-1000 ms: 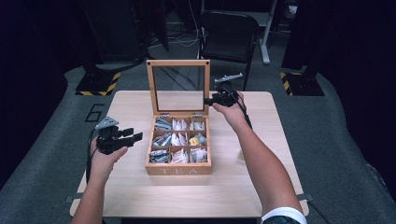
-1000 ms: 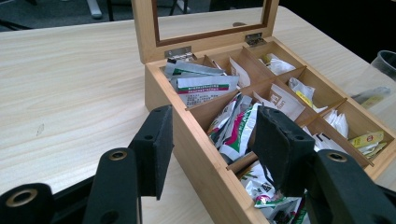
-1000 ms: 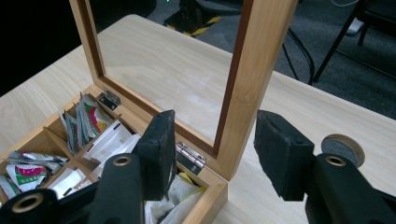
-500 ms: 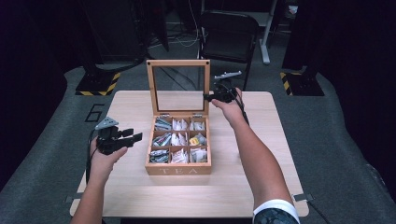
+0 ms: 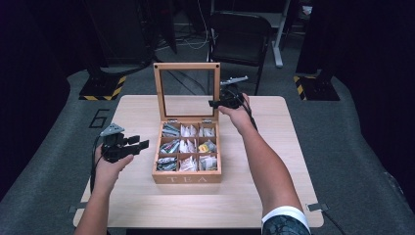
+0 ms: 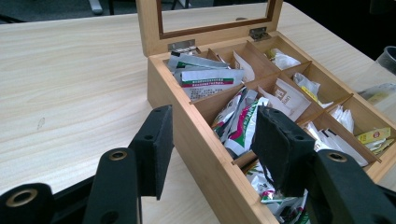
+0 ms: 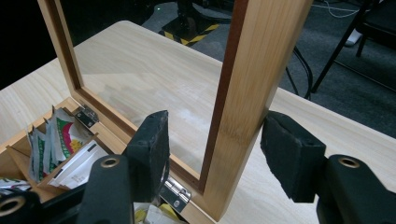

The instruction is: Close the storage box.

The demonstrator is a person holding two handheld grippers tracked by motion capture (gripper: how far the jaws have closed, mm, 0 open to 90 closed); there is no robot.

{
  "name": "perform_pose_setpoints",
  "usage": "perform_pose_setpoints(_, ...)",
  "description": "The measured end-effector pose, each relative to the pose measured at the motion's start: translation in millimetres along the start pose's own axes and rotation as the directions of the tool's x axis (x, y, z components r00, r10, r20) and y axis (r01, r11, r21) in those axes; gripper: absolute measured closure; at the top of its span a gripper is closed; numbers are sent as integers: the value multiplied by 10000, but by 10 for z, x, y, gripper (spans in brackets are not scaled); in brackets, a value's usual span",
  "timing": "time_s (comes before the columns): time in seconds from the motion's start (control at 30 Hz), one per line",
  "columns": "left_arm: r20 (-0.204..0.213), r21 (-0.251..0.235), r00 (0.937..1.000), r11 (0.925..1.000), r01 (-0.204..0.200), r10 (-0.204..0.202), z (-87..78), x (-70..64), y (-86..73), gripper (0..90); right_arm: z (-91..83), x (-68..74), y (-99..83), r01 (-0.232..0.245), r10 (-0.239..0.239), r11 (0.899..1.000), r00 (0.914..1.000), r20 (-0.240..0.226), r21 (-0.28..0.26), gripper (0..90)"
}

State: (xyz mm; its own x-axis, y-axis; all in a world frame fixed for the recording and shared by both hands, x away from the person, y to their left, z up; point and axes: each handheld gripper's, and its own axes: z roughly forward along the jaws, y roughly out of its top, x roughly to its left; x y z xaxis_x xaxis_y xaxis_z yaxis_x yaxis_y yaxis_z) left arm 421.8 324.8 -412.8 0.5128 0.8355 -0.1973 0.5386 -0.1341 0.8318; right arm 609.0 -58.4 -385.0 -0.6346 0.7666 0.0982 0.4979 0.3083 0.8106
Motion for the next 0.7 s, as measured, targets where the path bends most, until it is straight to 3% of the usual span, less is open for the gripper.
perform_pose_setpoints(0.43, -12, 28, 10000, 10000, 80, -80, 12, 24, -15, 474, -8, -47, 24, 158, -155, 9998, 9998, 158, -156, 540)
perform_pose_setpoints(0.53, -26, 18, 9999, 9999, 107, -107, 14, 30, -15, 474, -25, -55, 41, -88, 94, 9992, 9998, 161, -392, 563)
perform_pose_setpoints(0.7, -69, -24, 9999, 9999, 135, -135, 27, 35, -25, 474, -23, -72, 88, -67, 68, 10000, 9999, 119, -54, 577)
